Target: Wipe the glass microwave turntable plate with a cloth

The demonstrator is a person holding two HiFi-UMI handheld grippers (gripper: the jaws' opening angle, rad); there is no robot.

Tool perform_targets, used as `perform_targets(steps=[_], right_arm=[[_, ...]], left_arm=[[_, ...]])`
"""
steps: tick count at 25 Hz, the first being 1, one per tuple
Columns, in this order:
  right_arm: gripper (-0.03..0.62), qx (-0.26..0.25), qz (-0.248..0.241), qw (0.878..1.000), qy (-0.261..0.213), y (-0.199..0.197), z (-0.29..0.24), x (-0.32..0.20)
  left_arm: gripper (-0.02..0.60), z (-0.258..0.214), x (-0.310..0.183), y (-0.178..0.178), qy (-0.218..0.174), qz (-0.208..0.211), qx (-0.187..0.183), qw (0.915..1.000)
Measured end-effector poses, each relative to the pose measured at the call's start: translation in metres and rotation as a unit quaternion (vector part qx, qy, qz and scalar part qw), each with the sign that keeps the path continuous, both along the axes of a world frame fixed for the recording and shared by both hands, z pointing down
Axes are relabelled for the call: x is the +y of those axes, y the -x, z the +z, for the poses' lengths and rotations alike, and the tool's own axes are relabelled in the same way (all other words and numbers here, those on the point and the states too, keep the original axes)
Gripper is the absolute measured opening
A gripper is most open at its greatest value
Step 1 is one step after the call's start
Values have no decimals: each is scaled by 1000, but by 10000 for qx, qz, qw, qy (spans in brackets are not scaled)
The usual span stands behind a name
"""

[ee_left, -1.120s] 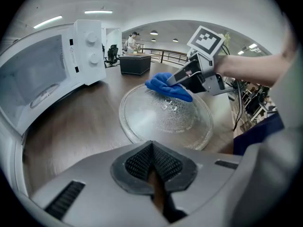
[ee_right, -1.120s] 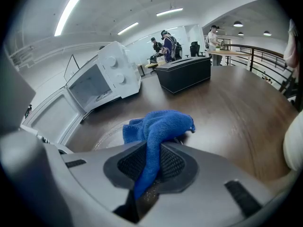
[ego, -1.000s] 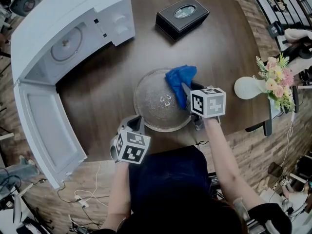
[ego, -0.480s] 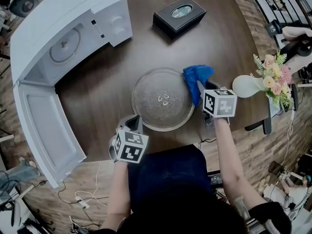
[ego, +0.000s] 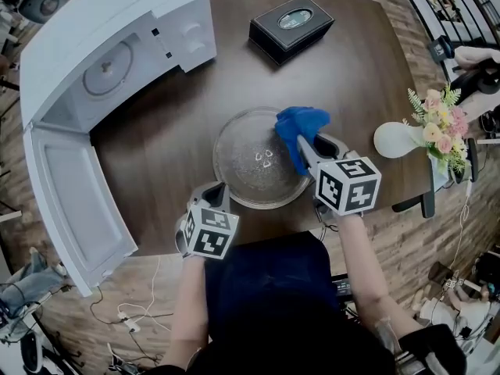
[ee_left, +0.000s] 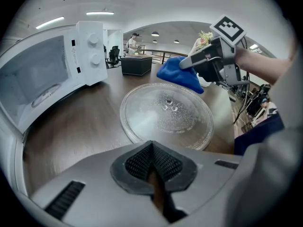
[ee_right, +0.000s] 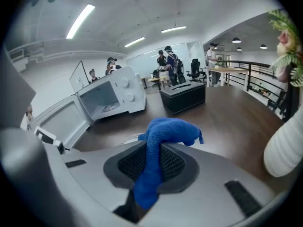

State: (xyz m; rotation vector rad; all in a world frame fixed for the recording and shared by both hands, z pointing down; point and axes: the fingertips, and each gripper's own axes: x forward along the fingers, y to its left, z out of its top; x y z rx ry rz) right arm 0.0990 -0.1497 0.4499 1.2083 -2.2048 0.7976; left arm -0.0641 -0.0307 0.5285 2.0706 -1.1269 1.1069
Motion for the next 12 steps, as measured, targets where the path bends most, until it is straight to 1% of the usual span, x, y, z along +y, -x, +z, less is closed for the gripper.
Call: perform_targets(steps=[5, 9, 12], right_arm=[[54, -402, -686, 9966, 194, 66, 4, 27], [54, -569, -1194, 9905, 372, 113, 15, 47], [54, -625, -1512, 9853, 492, 141, 25, 60]], left_arm=[[3, 1, 0, 0, -9, -28, 66, 10000], [3, 0, 0, 0, -5, -50, 125, 9999], [3, 0, 0, 0, -1, -55, 141, 9999]])
